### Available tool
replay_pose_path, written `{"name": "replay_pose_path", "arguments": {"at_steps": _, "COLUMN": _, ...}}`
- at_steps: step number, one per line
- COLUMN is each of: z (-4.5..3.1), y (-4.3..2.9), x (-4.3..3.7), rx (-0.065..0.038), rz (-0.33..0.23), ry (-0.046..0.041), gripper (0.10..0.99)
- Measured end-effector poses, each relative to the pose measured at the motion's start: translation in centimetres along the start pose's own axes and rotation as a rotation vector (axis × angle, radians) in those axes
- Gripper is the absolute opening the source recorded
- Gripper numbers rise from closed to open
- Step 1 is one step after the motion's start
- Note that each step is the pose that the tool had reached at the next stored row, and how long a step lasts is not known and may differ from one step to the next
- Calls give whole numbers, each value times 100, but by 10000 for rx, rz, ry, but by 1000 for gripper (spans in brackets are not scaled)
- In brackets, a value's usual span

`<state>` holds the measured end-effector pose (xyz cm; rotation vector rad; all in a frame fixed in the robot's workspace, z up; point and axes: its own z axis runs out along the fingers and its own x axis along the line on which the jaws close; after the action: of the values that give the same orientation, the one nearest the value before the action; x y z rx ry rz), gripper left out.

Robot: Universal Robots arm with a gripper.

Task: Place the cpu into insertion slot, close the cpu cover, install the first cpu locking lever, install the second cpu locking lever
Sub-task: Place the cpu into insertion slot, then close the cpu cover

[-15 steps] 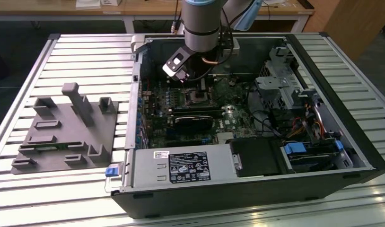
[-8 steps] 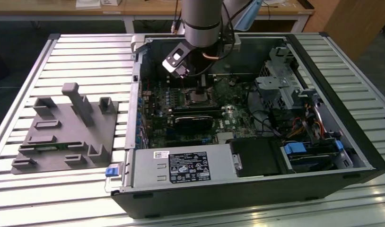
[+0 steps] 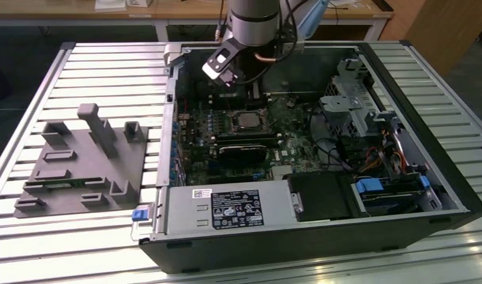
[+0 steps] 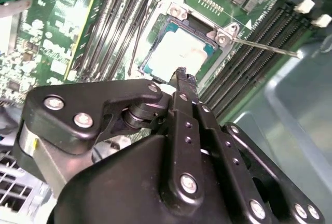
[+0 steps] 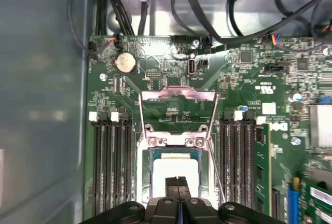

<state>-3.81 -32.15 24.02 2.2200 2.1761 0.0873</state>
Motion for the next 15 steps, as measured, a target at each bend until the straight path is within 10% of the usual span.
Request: {"name": "replay_pose_path", "arguments": {"at_steps": 15, "z": -151, "y": 9, "x": 3, "rx": -4, "rz": 1, "ry": 0, "gripper": 106}}
